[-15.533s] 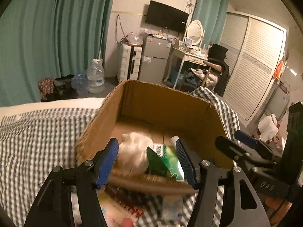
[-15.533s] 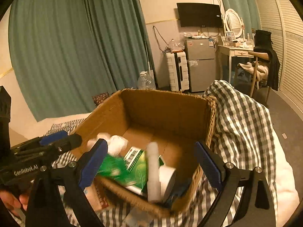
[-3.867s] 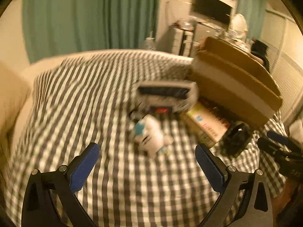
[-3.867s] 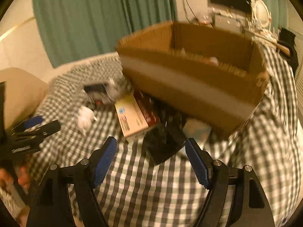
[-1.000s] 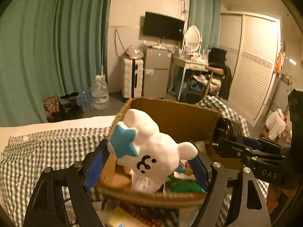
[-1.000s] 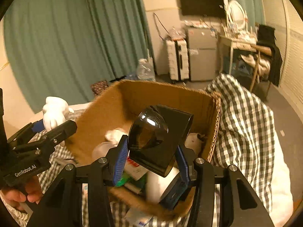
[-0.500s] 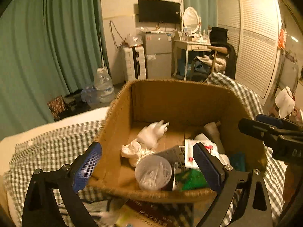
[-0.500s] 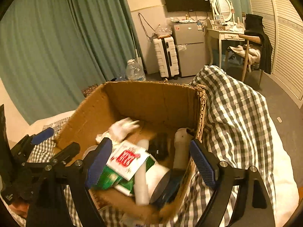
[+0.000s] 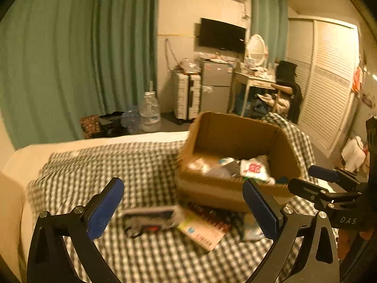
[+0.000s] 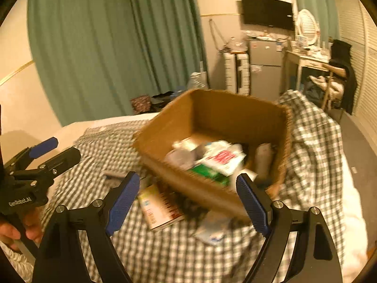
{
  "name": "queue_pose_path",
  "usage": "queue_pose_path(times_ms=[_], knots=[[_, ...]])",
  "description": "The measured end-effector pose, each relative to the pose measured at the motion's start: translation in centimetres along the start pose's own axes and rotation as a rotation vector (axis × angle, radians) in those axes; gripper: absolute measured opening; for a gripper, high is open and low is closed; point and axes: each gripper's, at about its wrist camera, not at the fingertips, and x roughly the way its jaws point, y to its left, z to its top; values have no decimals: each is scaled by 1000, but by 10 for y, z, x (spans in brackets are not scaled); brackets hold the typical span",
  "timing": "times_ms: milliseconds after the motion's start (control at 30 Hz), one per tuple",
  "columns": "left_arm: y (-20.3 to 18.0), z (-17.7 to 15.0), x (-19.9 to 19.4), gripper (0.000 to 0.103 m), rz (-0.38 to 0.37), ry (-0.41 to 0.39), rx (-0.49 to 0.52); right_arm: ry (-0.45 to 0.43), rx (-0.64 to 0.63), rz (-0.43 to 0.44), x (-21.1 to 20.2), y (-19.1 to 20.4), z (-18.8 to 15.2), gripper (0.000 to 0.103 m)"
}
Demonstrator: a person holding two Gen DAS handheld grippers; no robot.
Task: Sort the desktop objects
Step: 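Open both tools to drop the bear toy and black cup into the box, then move both tools back over the bed toward the remaining items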
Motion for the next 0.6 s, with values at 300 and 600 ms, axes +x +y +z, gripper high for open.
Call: queue_pose_path(times_ms=[300,600], knots=[[66,-98,5,103,137,36,-194,22,-6,18,39,24,-67,84],[97,-166,70,103,120,200,-368,100,-26,31,80,28,-107,84]])
